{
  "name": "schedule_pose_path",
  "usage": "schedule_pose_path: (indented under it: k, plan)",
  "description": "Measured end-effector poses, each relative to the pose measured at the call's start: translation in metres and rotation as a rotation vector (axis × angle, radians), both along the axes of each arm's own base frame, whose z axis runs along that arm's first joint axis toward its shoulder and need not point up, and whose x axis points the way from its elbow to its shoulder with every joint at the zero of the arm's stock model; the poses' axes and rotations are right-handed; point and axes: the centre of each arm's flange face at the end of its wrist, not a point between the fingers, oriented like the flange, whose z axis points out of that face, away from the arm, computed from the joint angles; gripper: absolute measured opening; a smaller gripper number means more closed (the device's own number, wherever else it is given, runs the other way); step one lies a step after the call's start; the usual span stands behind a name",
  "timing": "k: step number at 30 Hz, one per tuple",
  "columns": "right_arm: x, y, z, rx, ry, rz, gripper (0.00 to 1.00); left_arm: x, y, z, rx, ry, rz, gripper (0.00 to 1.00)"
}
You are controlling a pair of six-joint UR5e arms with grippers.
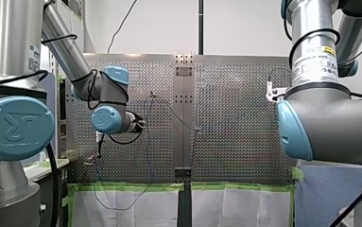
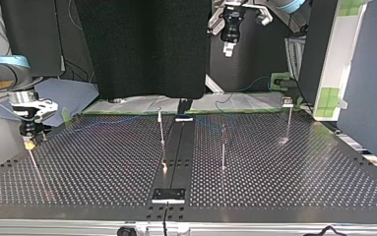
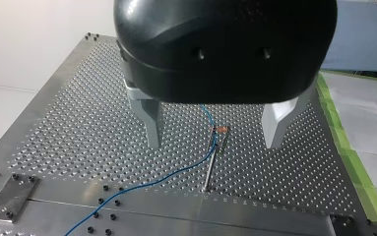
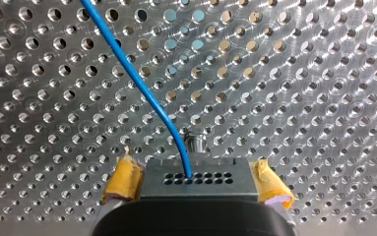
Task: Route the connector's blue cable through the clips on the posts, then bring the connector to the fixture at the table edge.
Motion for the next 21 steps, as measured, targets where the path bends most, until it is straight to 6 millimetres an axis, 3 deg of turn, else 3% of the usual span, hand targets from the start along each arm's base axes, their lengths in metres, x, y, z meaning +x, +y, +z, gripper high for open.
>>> schedule_pose_path:
  k: [21]
  plan:
    - [0.0054, -0.0009, 0.0021, -0.018, -0.001, 0.009, 1.0, -0.0001, 0.0004, -0.0001, 0.008, -0.001, 0.002, 1.0]
